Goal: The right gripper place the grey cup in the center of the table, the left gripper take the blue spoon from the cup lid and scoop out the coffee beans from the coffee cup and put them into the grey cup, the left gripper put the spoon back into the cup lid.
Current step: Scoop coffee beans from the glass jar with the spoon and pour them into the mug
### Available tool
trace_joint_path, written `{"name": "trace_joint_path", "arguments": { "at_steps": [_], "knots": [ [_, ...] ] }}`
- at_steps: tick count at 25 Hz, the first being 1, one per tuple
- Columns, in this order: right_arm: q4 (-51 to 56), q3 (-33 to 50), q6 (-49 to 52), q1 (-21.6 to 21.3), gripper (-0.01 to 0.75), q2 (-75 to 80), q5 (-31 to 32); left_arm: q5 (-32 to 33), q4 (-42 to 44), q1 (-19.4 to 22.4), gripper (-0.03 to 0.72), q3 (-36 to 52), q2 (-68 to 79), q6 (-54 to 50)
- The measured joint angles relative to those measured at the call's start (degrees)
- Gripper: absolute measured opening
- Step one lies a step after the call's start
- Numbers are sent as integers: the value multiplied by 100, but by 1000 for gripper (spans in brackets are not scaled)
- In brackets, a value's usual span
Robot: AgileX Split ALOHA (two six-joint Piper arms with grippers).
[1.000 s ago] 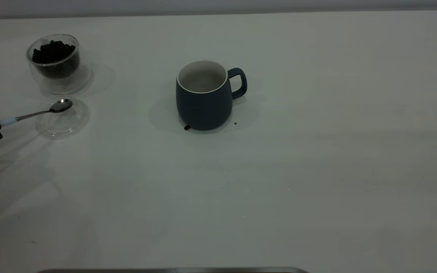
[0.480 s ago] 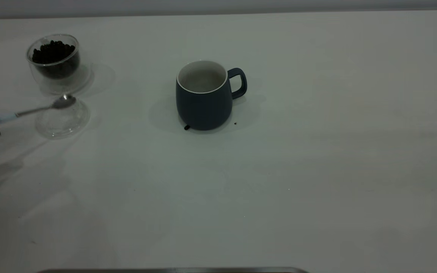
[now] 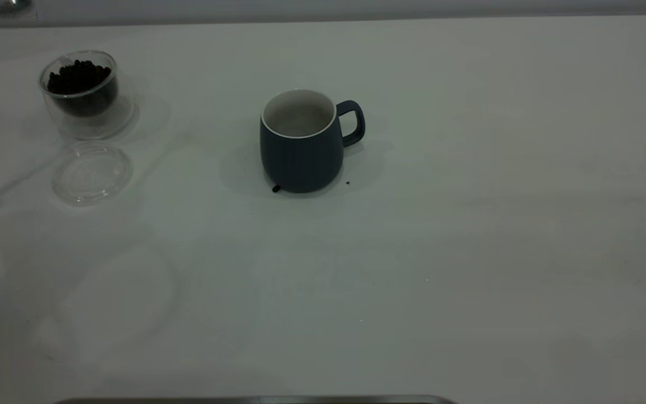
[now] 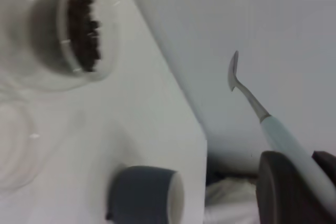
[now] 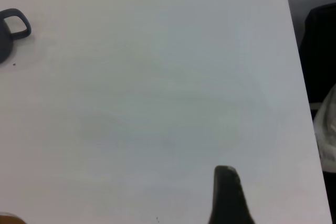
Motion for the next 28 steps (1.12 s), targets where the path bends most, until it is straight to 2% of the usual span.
{"name": "trace_joint_path", "arguments": {
  "at_steps": [4, 8, 11, 15, 21, 28],
  "knots": [
    [0, 0, 0, 0, 461, 0, 0, 64, 1340, 0, 134, -1206, -118, -1316],
    [0, 0, 0, 0, 461, 0, 0, 108, 2736, 0, 134, -2284, -112, -2200],
    [0, 0, 0, 0, 461, 0, 0, 196, 3379, 0, 134, -3064, 63, -2715],
    [0, 0, 0, 0, 461, 0, 0, 196, 3484, 0, 134, -3735, 742, -2860],
    [0, 0, 0, 0, 461, 0, 0, 186, 3382, -61, 134, -4431, 1606, -2344],
    [0, 0, 0, 0, 461, 0, 0, 181, 3378, -644, 134, -4999, 2081, -1708]
  ]
}}
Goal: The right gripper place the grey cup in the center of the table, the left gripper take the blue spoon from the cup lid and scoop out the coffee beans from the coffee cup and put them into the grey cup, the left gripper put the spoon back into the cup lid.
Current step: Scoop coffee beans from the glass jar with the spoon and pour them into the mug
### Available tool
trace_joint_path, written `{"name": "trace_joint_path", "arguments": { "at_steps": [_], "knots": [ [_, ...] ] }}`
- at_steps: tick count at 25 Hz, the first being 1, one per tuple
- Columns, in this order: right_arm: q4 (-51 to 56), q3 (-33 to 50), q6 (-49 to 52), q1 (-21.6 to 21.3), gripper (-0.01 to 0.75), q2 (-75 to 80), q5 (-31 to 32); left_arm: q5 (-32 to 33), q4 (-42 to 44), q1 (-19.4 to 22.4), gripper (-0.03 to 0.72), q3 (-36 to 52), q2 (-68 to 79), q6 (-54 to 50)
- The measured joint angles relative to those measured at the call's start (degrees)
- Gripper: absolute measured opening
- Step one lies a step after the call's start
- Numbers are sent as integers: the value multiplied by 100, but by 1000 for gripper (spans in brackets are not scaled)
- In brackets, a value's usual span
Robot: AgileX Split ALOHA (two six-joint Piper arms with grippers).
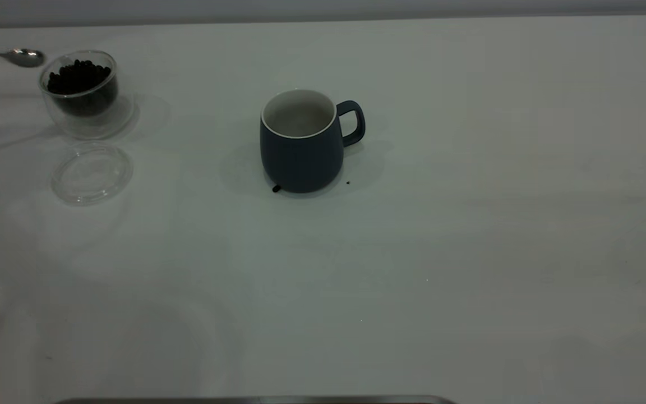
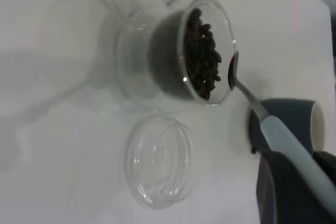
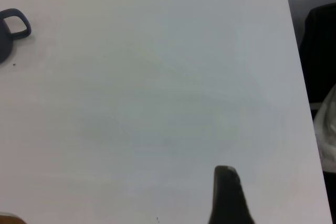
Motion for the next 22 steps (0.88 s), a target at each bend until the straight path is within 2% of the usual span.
{"name": "trace_joint_path", "arguments": {
  "at_steps": [10, 13, 16, 22],
  "knots": [
    [0, 0, 0, 0, 461, 0, 0, -32, 65, -552, 134, -141, 89, 931],
    [0, 0, 0, 0, 461, 0, 0, -360, 71, -730, 134, -141, 150, 1129],
    [0, 0, 0, 0, 461, 0, 0, -732, 65, -784, 134, -141, 157, 1240],
    [0, 0, 0, 0, 461, 0, 0, -974, 53, -784, 134, -141, 157, 1417]
  ]
}}
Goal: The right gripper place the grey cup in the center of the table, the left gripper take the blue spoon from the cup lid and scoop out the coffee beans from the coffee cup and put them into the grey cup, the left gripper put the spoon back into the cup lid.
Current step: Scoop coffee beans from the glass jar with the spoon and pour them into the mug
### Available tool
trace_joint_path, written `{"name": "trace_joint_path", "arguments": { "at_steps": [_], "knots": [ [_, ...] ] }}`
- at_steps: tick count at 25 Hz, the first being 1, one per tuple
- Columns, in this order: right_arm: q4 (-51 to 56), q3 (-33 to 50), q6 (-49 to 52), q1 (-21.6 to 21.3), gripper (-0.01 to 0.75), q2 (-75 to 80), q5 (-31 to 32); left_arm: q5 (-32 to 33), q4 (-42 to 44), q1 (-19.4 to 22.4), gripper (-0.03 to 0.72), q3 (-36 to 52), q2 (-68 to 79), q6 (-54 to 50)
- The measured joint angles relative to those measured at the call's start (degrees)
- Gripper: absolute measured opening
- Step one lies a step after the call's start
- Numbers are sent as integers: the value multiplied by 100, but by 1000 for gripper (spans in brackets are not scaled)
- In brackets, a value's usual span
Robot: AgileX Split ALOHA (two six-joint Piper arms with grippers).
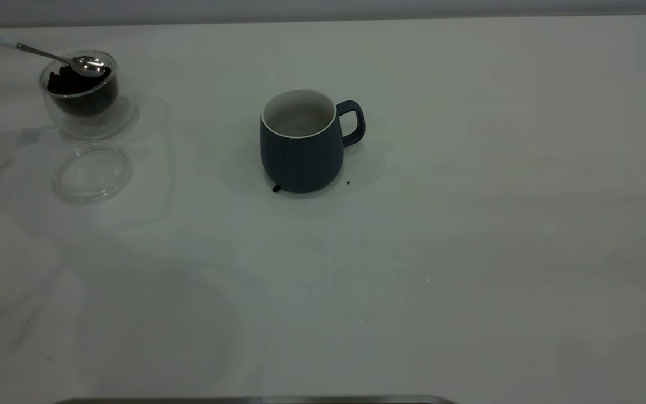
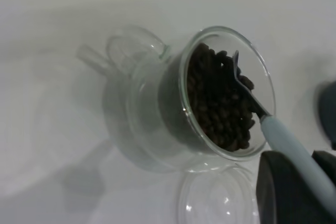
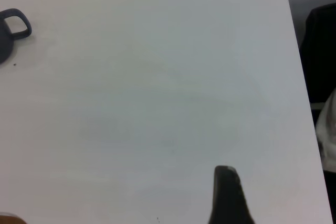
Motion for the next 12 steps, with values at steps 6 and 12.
{"name": "trace_joint_path", "arguments": {
  "at_steps": [6, 12],
  "knots": [
    [0, 0, 0, 0, 461, 0, 0, -134, 0, -6, 134, 0, 0, 352],
    [0, 0, 0, 0, 461, 0, 0, -388, 5, -13, 134, 0, 0, 625]
  ]
}}
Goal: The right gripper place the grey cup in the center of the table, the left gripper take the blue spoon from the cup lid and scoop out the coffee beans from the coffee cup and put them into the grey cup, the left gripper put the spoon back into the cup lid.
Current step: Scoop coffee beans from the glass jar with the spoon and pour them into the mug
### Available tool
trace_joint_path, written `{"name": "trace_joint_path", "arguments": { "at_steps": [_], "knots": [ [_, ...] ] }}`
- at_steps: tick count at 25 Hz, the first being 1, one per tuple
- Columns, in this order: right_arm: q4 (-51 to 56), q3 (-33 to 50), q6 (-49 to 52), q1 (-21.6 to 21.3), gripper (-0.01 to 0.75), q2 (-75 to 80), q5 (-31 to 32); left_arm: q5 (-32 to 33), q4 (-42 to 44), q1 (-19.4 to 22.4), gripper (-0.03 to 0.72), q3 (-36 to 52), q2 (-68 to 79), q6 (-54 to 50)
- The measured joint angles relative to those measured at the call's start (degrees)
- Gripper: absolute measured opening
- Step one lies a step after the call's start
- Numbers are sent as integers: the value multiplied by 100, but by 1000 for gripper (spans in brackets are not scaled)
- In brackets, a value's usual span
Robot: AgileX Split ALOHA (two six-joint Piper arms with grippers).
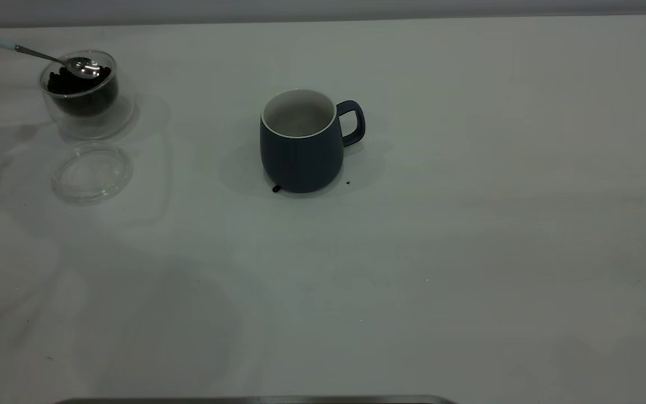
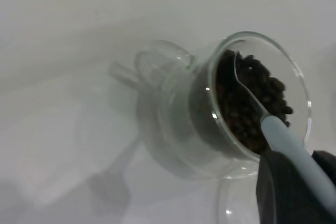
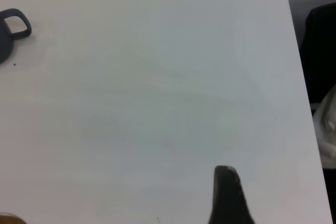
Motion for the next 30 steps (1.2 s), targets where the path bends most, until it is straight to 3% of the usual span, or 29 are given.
{"name": "trace_joint_path", "arguments": {
  "at_steps": [9, 30],
  "knots": [
    [0, 0, 0, 0, 461, 0, 0, 50, -61, 0, 134, 0, 238, -379],
    [0, 0, 6, 0, 461, 0, 0, 396, 215, 0, 134, 0, 238, -3670]
  ]
}}
